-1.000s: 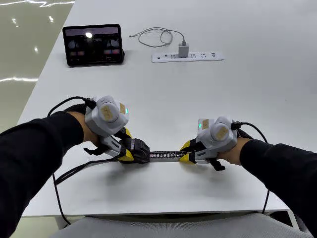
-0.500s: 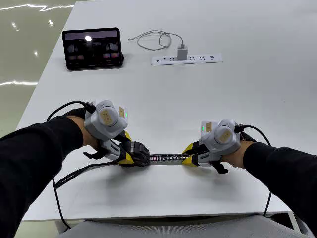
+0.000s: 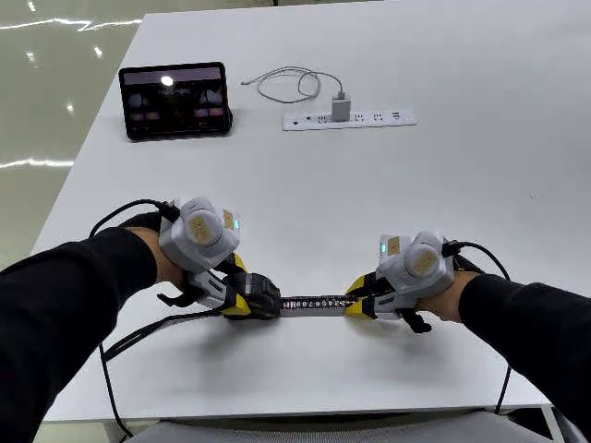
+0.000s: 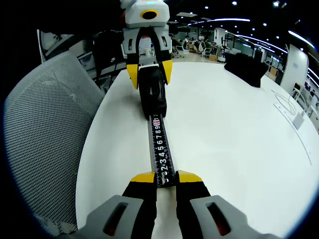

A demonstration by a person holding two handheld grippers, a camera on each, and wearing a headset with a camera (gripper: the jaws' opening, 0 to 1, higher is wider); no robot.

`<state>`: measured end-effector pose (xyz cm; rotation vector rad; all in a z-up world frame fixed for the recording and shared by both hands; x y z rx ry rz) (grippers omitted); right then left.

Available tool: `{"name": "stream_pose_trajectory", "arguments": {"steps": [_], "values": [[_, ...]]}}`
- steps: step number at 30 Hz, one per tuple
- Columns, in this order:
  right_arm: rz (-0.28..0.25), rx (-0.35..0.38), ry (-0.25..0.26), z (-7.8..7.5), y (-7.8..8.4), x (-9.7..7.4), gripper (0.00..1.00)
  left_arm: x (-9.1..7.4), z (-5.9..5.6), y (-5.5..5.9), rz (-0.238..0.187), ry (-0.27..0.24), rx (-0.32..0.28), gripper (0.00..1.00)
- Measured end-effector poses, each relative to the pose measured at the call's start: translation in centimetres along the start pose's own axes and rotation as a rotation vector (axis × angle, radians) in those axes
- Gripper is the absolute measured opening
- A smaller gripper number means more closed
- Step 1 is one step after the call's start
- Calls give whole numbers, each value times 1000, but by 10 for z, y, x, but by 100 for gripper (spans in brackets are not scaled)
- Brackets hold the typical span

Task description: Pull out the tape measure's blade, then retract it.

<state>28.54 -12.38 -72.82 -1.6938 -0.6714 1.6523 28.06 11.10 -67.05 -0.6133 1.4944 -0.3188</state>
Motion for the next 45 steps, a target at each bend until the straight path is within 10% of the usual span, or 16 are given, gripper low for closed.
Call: {"name": "stream_pose_trajectory", "arguments": {"steps": [45], "values": [[13, 9, 3, -4, 14, -17, 9, 0, -1, 0, -7, -12, -9, 29]]}}
Point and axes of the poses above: the centre of the closed fingertips' face, and the gripper's own axes: x roughly forward along the fingers, z roughly to its left, y roughly out of its underside, the point moved 9 cm from there along -x, roughly backward along the fingers, and after that the axes turned 5 degrees about -z, right-handed, at the moved point
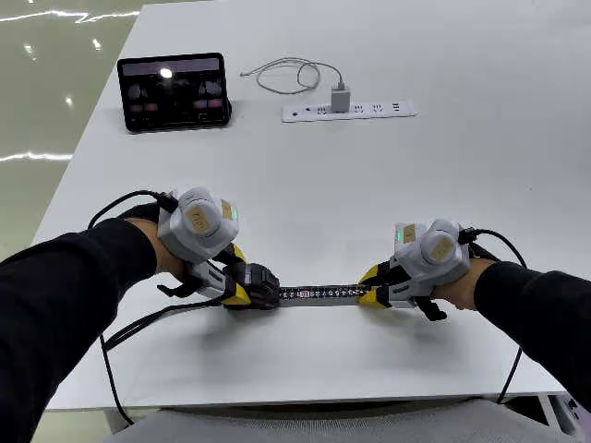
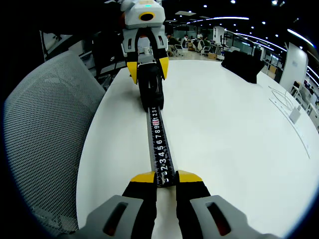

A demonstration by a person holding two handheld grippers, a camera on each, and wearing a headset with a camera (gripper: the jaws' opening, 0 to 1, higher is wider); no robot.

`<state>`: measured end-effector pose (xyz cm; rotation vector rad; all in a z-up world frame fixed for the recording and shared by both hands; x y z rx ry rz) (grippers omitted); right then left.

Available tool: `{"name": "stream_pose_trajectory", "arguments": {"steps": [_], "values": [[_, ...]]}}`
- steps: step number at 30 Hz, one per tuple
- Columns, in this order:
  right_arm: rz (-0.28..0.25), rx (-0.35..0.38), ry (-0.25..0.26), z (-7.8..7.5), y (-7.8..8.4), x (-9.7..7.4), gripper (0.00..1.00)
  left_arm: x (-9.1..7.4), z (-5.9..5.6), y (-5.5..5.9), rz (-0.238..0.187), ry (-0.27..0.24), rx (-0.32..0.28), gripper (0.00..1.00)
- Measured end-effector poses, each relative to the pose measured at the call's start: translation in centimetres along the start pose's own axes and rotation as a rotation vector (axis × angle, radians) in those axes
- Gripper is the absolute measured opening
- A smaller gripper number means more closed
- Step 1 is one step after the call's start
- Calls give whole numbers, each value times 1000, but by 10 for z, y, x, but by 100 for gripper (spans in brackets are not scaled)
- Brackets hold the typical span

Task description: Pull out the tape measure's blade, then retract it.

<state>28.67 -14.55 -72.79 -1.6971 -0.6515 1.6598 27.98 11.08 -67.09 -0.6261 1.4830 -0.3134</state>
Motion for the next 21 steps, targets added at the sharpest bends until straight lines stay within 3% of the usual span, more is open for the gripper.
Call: {"name": "stream_pose_trajectory", "arguments": {"steps": [21], "values": [[13, 5, 9, -3, 8, -9, 9, -1, -2, 0, -5, -8, -4, 29]]}}
Point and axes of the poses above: the centre of the closed fingertips' face, and the gripper's own axes: x roughly forward along the fingers, z roughly to its left, y roughly out of its underside, the point moved 9 cm from there along -x, roughly backward along the fingers, and after that the axes turned 5 degrees about -z, right-handed, at the moved point
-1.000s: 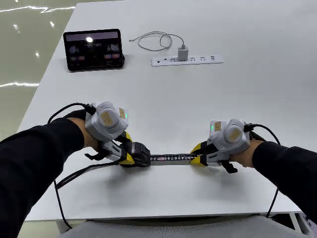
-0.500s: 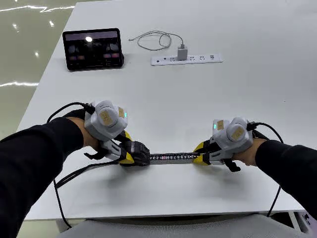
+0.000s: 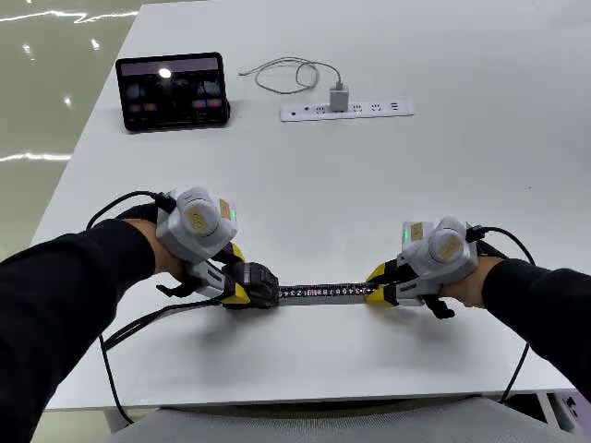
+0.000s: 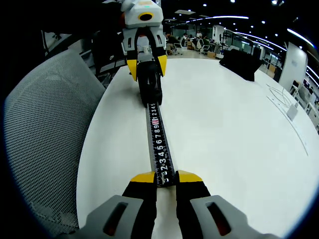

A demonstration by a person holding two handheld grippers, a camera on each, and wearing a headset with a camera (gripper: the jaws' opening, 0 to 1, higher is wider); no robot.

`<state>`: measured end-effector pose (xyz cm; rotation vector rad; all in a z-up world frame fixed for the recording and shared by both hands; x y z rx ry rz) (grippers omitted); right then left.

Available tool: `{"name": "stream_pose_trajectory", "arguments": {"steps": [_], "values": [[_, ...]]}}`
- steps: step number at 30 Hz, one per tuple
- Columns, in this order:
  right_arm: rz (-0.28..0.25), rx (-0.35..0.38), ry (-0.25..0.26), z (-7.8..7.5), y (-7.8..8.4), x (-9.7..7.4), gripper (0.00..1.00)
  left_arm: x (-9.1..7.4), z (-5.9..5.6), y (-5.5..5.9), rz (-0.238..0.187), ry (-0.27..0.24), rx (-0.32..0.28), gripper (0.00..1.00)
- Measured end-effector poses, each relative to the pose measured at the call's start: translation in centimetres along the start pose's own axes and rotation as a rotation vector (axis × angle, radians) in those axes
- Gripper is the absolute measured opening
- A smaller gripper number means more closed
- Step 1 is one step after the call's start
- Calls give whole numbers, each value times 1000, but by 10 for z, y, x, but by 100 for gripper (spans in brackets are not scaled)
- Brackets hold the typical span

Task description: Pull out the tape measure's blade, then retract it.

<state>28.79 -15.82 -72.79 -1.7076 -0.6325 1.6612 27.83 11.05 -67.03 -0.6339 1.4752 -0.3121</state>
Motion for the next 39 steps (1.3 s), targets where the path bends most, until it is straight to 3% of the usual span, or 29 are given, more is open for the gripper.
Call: {"name": "stream_pose_trajectory", "arguments": {"steps": [39], "values": [[15, -11, 8, -1, 11, -18, 9, 0, 0, 0, -2, -5, -5, 29]]}}
Point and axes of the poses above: the centre of the closed fingertips' face, and the gripper's own axes: x roughly forward along the fingers, z roughly to its left, y roughly out of its underside, the point moved 9 cm from there along -x, roughly backward along the fingers, and after that the axes turned 5 degrees about -z, right-handed, at the moved point
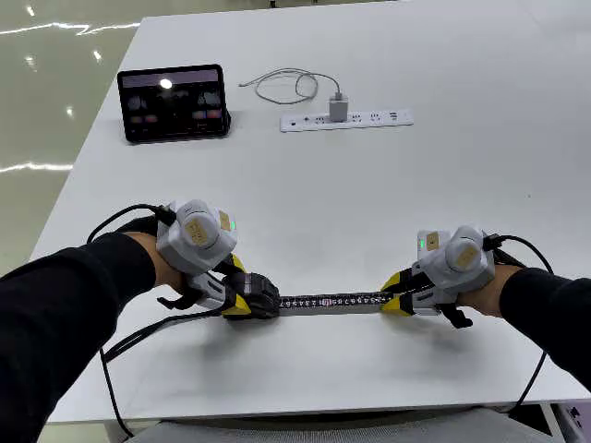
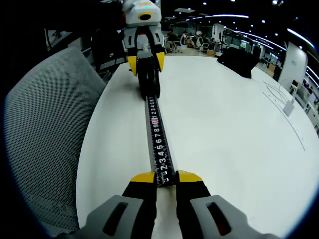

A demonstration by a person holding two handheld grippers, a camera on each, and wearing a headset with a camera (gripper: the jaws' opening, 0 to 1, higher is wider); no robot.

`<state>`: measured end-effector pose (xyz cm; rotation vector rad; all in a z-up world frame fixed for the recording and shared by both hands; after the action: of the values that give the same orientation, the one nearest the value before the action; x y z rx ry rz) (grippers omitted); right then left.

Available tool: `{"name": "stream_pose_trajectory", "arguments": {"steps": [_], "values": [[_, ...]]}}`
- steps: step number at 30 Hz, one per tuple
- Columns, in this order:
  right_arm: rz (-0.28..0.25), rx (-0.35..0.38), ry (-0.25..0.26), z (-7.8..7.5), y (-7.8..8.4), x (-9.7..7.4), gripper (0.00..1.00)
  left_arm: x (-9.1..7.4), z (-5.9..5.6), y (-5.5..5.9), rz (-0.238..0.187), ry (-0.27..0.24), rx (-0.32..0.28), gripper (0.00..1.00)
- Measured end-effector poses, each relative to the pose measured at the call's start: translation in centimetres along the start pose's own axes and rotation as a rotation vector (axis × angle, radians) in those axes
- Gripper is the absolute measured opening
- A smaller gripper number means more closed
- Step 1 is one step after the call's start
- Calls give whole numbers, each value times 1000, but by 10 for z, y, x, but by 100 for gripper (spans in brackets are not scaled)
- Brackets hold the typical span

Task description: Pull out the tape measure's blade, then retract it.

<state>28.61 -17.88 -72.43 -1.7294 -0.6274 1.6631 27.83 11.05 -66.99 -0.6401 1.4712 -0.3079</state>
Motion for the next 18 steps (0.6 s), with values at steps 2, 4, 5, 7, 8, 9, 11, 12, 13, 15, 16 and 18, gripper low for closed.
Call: {"name": "stream_pose_trajectory", "arguments": {"steps": [2, 4, 5, 7, 8, 9, 11, 12, 13, 15, 16, 18], "values": [[1, 3, 2, 0, 1, -1, 9, 0, 0, 0, -1, 0, -1, 29], [0, 4, 2, 0, 1, -2, 9, 0, 0, 0, -1, 0, -1, 29], [2, 5, 3, 0, 2, -2, 9, 0, 0, 0, 0, 0, -1, 29], [4, 5, 3, -1, 2, -2, 9, 0, 0, 0, 0, 0, 0, 29], [4, 5, 3, -1, 3, -3, 9, 0, 0, 0, 0, -1, -1, 29], [3, 5, 3, -1, 3, -3, 9, 0, 0, 0, 0, -1, -1, 29], [3, 6, 4, -1, 4, -4, 9, 0, 0, 0, 0, -2, -1, 29], [3, 6, 4, -1, 4, -4, 9, 0, 0, 0, 0, -1, -2, 29], [4, 7, 5, -1, 4, -5, 9, 0, 0, 0, 0, -1, -2, 29], [4, 8, 5, -1, 5, -6, 9, 0, 0, 0, 0, -1, -2, 29], [4, 7, 6, -1, 5, -6, 9, 0, 0, 0, 0, -1, -2, 29], [5, 6, 6, -2, 6, -6, 9, 0, 0, 0, -1, -3, -3, 29]]}}
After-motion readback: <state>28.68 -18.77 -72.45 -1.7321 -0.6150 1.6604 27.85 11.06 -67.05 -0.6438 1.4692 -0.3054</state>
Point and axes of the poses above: the centre of the closed fingertips' face, and the gripper's own axes: x roughly forward along the fingers, z roughly to its left, y roughly out of its underside, the point moved 9 cm from there along -x, roughly backward along the fingers, and after that the axes turned 5 degrees about -z, right-handed, at the moved point
